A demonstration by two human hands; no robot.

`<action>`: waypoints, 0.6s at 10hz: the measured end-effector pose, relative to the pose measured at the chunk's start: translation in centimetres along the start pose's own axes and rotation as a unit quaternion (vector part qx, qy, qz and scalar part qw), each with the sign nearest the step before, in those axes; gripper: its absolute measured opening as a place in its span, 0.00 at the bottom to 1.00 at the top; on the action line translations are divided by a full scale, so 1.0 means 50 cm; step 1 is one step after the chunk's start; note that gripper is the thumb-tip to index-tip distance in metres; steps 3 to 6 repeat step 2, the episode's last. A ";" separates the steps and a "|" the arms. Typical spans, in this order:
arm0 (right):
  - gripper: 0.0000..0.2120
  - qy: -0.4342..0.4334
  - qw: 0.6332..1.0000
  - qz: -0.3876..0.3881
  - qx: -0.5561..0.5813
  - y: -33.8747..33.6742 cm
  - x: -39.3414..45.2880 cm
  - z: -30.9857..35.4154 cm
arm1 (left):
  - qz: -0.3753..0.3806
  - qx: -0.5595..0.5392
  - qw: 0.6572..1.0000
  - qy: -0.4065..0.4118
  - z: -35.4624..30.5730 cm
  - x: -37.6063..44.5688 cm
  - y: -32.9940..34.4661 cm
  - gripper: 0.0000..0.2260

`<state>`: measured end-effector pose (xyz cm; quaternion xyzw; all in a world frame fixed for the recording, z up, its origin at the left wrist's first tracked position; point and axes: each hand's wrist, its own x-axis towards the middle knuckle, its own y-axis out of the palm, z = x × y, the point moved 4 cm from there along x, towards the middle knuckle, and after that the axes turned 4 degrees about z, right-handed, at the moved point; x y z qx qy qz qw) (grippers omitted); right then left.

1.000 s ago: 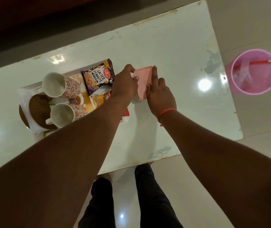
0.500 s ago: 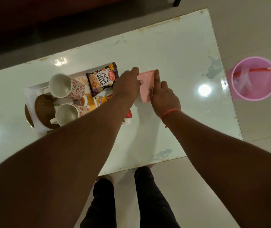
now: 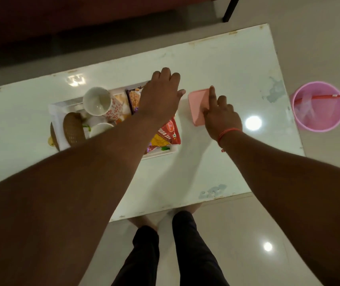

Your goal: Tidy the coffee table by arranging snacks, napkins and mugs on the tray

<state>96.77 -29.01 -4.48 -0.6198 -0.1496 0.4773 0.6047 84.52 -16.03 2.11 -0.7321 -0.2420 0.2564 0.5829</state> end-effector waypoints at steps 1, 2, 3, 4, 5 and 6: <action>0.30 -0.003 0.999 -0.030 -0.043 -0.038 -0.014 0.036 | -0.014 0.023 0.999 0.019 0.055 -0.035 -0.038 0.17; 0.29 -0.016 0.996 -0.055 -0.061 -0.057 -0.022 0.089 | -0.021 0.056 0.998 0.015 0.116 -0.067 -0.059 0.19; 0.29 -0.016 0.996 -0.055 -0.061 -0.057 -0.022 0.089 | -0.021 0.056 0.998 0.015 0.116 -0.067 -0.059 0.19; 0.29 -0.016 0.996 -0.055 -0.061 -0.057 -0.022 0.089 | -0.021 0.056 0.998 0.015 0.116 -0.067 -0.059 0.19; 0.29 -0.016 0.996 -0.055 -0.061 -0.057 -0.022 0.089 | -0.021 0.056 0.998 0.015 0.116 -0.067 -0.059 0.19; 0.29 -0.016 0.996 -0.055 -0.061 -0.057 -0.022 0.089 | -0.021 0.056 0.998 0.015 0.116 -0.067 -0.059 0.19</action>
